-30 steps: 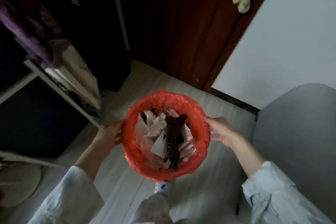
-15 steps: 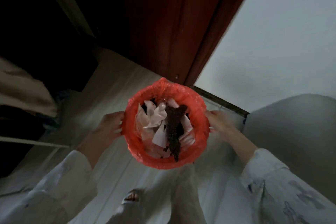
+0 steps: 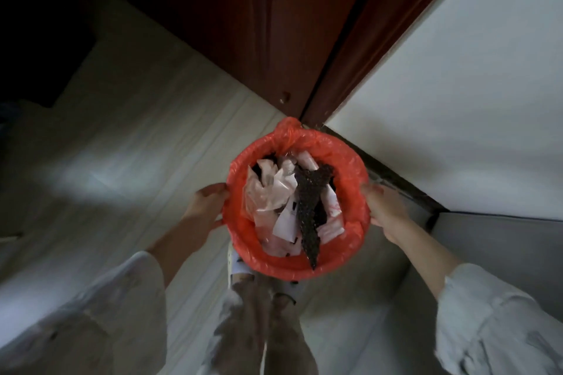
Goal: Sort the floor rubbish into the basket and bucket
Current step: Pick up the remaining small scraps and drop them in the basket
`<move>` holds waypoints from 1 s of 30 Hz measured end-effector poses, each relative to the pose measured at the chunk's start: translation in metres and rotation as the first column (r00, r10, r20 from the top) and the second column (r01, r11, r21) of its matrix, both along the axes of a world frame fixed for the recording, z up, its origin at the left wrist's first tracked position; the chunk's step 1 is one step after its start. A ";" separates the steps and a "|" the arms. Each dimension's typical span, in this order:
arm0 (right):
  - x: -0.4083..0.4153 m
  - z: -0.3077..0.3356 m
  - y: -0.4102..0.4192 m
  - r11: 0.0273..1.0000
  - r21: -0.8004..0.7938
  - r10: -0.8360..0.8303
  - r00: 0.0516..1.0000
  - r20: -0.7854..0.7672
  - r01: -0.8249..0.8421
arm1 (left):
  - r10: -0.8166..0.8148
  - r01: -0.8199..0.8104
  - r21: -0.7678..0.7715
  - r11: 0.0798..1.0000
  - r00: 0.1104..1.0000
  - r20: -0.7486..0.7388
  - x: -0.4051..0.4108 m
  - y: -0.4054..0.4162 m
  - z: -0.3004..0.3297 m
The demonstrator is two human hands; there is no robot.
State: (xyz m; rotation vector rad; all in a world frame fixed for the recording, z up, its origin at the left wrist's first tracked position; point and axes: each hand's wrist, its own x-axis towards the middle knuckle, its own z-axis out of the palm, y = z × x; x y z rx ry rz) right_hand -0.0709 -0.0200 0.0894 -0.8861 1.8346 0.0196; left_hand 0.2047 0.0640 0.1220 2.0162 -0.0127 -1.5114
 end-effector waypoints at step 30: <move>0.001 -0.045 -0.067 0.999 0.023 -0.048 0.992 0.117 0.046 | -0.646 0.657 -0.053 0.752 0.750 0.140 -0.043 -0.100 -0.103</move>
